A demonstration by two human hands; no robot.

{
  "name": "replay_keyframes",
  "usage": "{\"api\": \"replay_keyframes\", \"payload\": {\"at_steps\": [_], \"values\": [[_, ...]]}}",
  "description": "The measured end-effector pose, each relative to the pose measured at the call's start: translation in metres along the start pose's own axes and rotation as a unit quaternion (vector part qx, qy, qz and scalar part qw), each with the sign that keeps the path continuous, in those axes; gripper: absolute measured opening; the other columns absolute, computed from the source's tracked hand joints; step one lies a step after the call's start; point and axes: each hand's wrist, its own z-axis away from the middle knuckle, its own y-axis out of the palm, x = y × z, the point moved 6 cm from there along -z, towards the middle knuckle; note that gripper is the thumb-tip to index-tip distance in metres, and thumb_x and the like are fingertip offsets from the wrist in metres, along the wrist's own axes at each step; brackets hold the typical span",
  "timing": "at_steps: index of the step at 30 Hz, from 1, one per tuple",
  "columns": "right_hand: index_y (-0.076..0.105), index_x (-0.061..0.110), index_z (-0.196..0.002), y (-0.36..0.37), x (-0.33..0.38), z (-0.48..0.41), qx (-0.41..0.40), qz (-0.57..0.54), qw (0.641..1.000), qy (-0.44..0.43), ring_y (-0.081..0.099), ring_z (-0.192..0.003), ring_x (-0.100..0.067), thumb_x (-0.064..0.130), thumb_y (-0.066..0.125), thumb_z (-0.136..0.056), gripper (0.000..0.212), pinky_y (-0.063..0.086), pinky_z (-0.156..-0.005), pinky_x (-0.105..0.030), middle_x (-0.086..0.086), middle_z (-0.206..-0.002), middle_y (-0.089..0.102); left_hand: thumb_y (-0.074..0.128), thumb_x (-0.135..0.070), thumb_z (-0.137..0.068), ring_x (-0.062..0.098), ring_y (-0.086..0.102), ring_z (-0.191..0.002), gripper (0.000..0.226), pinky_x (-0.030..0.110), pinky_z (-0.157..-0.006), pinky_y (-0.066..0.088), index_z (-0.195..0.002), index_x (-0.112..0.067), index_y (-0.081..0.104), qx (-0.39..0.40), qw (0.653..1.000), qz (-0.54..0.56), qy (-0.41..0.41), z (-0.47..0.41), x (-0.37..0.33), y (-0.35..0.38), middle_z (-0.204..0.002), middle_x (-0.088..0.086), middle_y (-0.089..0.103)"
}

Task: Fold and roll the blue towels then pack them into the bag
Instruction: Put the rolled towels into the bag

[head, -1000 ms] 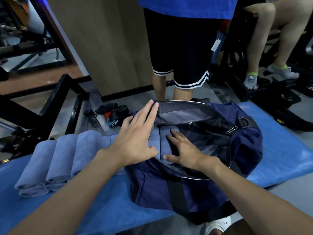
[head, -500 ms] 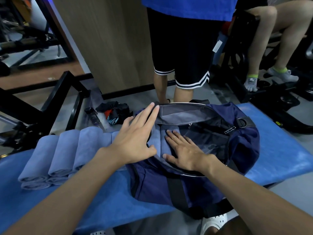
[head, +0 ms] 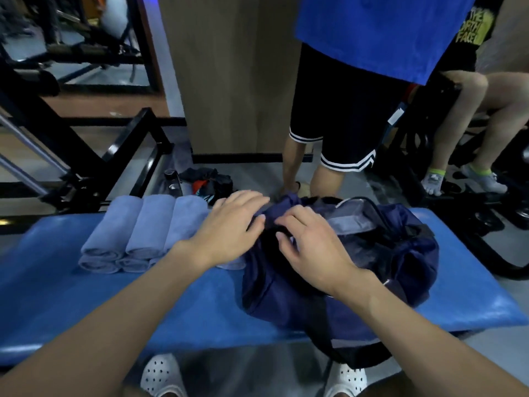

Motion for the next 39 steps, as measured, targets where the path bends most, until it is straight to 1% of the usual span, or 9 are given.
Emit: {"api": "replay_keyframes", "payload": {"at_steps": [6, 10, 13, 20, 25, 30, 35, 37, 39], "values": [[0.060, 0.011, -0.117, 0.047, 0.061, -0.050, 0.058, -0.123, 0.988, 0.067, 0.055, -0.105, -0.026, 0.021, 0.053, -0.094, 0.026, 0.045, -0.091, -0.040, -0.004, -0.110, 0.059, 0.048, -0.023, -0.098, 0.024, 0.051, -0.125, 0.037, 0.045, -0.103, 0.040, -0.133, -0.020, 0.058, -0.026, 0.987, -0.013, -0.159, 0.049, 0.103, -0.033, -0.138, -0.002, 0.054], [0.053, 0.009, -0.126, 0.088, 0.083, -0.086, 0.130, -0.110, 0.977, 0.128, 0.054, -0.109, -0.029, 0.027, 0.047, -0.098, 0.034, 0.046, -0.090, -0.038, -0.011, -0.120, 0.055, 0.043, -0.028, -0.098, 0.022, 0.043, -0.131, 0.043, 0.042, -0.105, 0.032, -0.139, -0.023, 0.053, 0.029, 0.966, -0.093, -0.241, 0.080, 0.158, -0.031, -0.145, -0.003, 0.047], [0.045, 0.005, -0.130, 0.121, 0.089, -0.106, 0.178, -0.116, 0.957, 0.196, 0.054, -0.110, -0.030, 0.032, 0.048, -0.098, 0.042, 0.044, -0.082, -0.035, -0.015, -0.123, 0.054, 0.042, -0.031, -0.098, 0.017, 0.032, -0.139, 0.046, 0.040, -0.112, 0.026, -0.143, -0.024, 0.047, 0.052, 0.965, -0.095, -0.239, 0.091, 0.179, -0.023, -0.151, -0.005, 0.038], [0.036, 0.001, -0.127, 0.165, 0.078, -0.124, 0.197, -0.211, 0.896, 0.339, 0.053, -0.086, -0.021, 0.043, 0.063, -0.091, 0.062, 0.034, -0.052, -0.023, -0.007, -0.098, 0.054, 0.039, -0.049, -0.100, 0.016, 0.021, -0.145, 0.044, 0.044, -0.116, 0.016, -0.143, -0.039, 0.044, 0.095, 0.966, -0.125, -0.208, 0.093, 0.185, -0.012, -0.157, -0.006, 0.027], [0.032, 0.007, -0.129, 0.174, 0.075, -0.123, 0.171, -0.260, 0.881, 0.356, 0.052, -0.089, -0.021, 0.036, 0.075, -0.082, 0.069, 0.042, -0.071, -0.030, -0.005, -0.102, 0.052, 0.040, -0.052, -0.099, 0.014, 0.024, -0.142, 0.045, 0.043, -0.114, 0.015, -0.141, -0.039, 0.044, 0.080, 0.967, -0.136, -0.200, 0.095, 0.185, -0.014, -0.155, -0.008, 0.028], [0.024, 0.017, -0.138, 0.172, 0.077, -0.118, 0.116, -0.332, 0.864, 0.360, 0.056, -0.078, -0.017, 0.018, 0.074, -0.082, 0.075, 0.045, -0.065, -0.025, 0.001, -0.084, 0.050, 0.040, -0.049, -0.099, 0.015, 0.027, -0.142, 0.045, 0.042, -0.114, 0.015, -0.142, -0.035, 0.044, 0.068, 0.969, -0.120, -0.205, 0.094, 0.184, -0.018, -0.155, -0.008, 0.031], [0.018, 0.022, -0.145, 0.155, 0.076, -0.110, 0.062, -0.400, 0.841, 0.358, 0.056, -0.084, -0.012, 0.013, 0.072, -0.082, 0.084, 0.043, -0.069, -0.019, 0.001, -0.099, 0.052, 0.046, -0.038, -0.100, 0.016, 0.043, -0.131, 0.042, 0.035, -0.111, 0.027, -0.139, -0.024, 0.051, -0.008, 0.978, -0.063, -0.201, 0.087, 0.175, -0.031, -0.141, -0.006, 0.050], [0.018, 0.023, -0.145, 0.142, 0.075, -0.107, 0.042, -0.420, 0.837, 0.349, 0.056, -0.087, -0.011, 0.014, 0.072, -0.081, 0.084, 0.044, -0.067, -0.015, 0.000, -0.107, 0.053, 0.053, -0.035, -0.099, 0.013, 0.052, -0.117, 0.039, 0.027, -0.099, 0.039, -0.136, -0.020, 0.054, -0.066, 0.968, 0.074, -0.232, 0.081, 0.168, -0.040, -0.130, -0.007, 0.055], [0.021, 0.024, -0.143, 0.124, 0.076, -0.103, 0.021, -0.443, 0.833, 0.331, 0.055, -0.079, -0.003, 0.013, 0.071, -0.082, 0.080, 0.044, -0.058, -0.009, 0.006, -0.099, 0.051, 0.061, -0.038, -0.095, 0.004, 0.056, -0.101, 0.043, 0.018, -0.085, 0.043, -0.134, -0.025, 0.050, -0.111, 0.916, 0.246, -0.296, 0.073, 0.162, -0.043, -0.119, -0.011, 0.055]]}}
